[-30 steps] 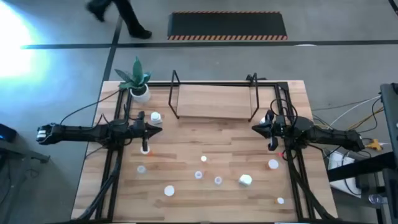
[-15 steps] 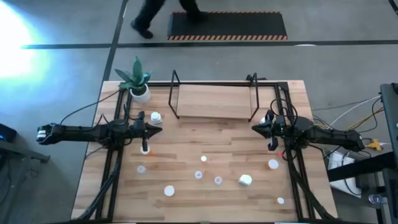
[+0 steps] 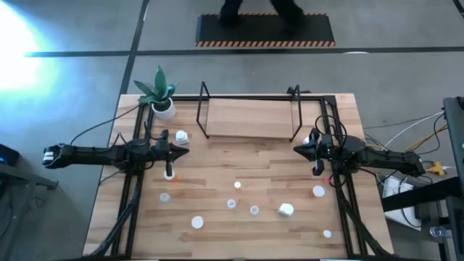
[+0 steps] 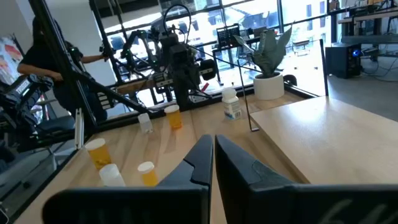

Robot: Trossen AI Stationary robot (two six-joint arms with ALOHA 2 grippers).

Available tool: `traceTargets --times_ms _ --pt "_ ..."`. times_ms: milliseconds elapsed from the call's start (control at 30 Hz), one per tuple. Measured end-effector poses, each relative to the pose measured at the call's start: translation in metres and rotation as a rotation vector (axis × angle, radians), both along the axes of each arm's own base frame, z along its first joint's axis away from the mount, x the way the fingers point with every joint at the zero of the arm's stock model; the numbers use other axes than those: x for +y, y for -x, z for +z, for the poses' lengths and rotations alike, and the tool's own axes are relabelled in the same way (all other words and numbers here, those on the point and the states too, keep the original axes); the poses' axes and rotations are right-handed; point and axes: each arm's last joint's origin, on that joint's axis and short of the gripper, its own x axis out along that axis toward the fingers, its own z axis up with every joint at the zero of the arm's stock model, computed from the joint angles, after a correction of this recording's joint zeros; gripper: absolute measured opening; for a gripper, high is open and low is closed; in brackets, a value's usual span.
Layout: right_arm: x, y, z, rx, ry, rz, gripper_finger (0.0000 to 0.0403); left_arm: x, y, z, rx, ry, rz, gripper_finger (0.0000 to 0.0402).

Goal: Pick and place medicine bottles onto shelf by color

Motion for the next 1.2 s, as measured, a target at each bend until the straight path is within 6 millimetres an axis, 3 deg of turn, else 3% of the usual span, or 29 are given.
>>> traceTargets --times_ms 1000,1200 --pt "0.000 0.000 0.000 -0.002 0.000 0.000 0.0009 0.000 0.000 0.000 0.000 0.000 0.000 0.0000" --pt "0.000 0.001 0.012 -0.125 0.025 -0.009 0.0009 0.000 0.000 0.000 0.000 0.000 0.000 0.0000"
